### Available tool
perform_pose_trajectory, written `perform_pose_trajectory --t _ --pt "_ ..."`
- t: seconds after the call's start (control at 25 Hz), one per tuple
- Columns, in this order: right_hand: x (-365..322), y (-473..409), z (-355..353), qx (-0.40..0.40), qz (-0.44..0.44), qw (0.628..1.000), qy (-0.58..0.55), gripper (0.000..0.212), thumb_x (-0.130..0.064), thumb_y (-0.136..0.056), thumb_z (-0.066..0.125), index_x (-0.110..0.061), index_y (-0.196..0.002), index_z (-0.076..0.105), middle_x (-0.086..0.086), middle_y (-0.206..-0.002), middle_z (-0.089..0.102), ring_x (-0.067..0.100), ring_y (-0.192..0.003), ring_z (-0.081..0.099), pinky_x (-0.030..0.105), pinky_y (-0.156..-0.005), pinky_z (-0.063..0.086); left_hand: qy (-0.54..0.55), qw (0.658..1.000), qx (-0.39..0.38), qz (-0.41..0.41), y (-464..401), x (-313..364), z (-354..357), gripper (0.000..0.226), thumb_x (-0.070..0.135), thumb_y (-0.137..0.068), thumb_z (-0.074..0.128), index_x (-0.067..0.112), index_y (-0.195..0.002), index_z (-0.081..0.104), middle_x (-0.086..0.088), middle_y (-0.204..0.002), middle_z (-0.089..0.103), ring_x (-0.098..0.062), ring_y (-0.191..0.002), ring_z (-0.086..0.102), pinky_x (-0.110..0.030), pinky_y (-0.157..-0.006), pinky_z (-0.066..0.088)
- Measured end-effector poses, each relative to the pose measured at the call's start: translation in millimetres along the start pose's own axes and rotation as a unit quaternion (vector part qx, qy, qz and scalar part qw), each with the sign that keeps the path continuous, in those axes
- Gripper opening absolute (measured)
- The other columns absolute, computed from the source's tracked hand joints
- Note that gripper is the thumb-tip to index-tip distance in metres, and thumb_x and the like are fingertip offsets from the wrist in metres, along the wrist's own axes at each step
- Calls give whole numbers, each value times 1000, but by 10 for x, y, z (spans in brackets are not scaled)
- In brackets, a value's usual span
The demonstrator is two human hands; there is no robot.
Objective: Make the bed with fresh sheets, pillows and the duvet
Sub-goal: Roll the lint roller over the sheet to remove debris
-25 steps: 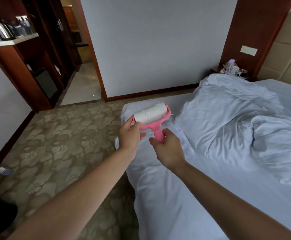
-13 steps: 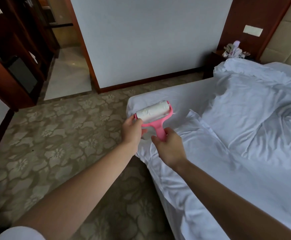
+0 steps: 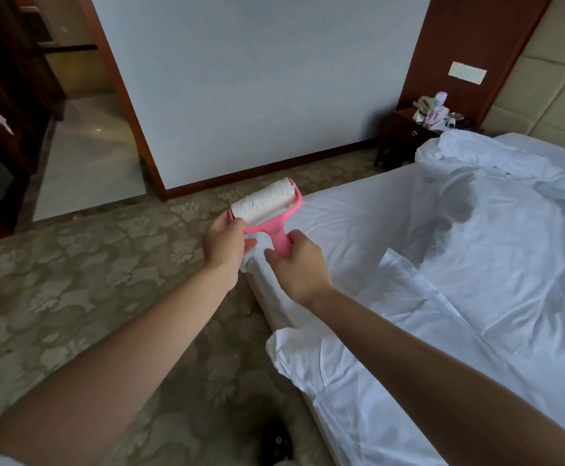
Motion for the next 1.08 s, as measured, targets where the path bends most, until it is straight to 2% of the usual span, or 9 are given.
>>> perform_pose_trajectory --t 0.2,0.32,0.44,0.56,0.68,0.88,1.0,1.08 --pt "-145 -1241 259 -13 21 999 -34 26 -21 -92 55 -24 -71 38 -8 -68 46 5 -58 44 11 -45 32 -53 999 4 3 -1202 243 251 27 9 -94 43 31 -98 58 7 -85 65 -11 -60 62 -28 -70 52" --pt "-219 -1889 426 -5 37 999 -37 25 -20 -92 53 -24 -71 39 -9 -68 47 6 -57 45 12 -47 30 -68 998 -17 -8 -1904 369 364 27 9 -94 43 30 -102 57 7 -86 65 -10 -61 62 -26 -66 52" --pt "-302 -2531 580 12 50 998 -26 14 -23 -92 53 -18 -82 46 -8 -71 48 5 -60 46 17 -51 32 -61 997 -36 -12 -2589 487 478 28 8 -94 43 27 -105 59 3 -91 66 -13 -68 64 -23 -61 53" --pt "-426 -3279 786 47 52 997 -18 10 -22 -92 55 -14 -89 48 -8 -72 49 6 -61 47 18 -50 34 -59 996 -65 -11 -3410 669 598 34 5 -91 40 22 -110 62 2 -88 66 -14 -61 60 -24 -59 50" --pt "-577 -3948 996 95 77 992 -33 9 -20 -90 55 -13 -89 50 -5 -73 52 11 -63 51 20 -52 37 -72 990 -119 15 -4146 874 753 39 4 -89 37 17 -115 63 3 -88 64 -16 -65 60 -22 -55 49" --pt "-784 -4982 1162 175 126 976 -43 11 -20 -89 55 -19 -82 47 -5 -73 51 8 -57 47 20 -50 37 -95 972 -214 36 -5277 1191 1127 37 8 -90 38 17 -116 62 5 -86 63 -14 -57 58 -32 -65 54" --pt "-760 -5525 1220 209 158 964 -32 8 -21 -89 55 -17 -86 50 -5 -74 53 8 -59 50 21 -52 41 -107 963 -247 10 -5815 1248 1385 40 10 -91 37 18 -125 57 0 -96 66 -14 -58 60 -25 -59 52" --pt "-688 -5914 1242 222 173 959 -28 7 -22 -90 55 -16 -90 51 -5 -76 55 9 -61 53 23 -55 47 -127 955 -266 5 -6160 1225 1555 43 11 -94 37 20 -133 51 -2 -101 65 -14 -62 62 -28 -64 54"
Point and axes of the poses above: each hand's wrist, its own y-axis away from the middle knuckle, its own z-axis out of the palm, x = y × z, the point moved 1 cm from there along -y, towards the middle knuckle
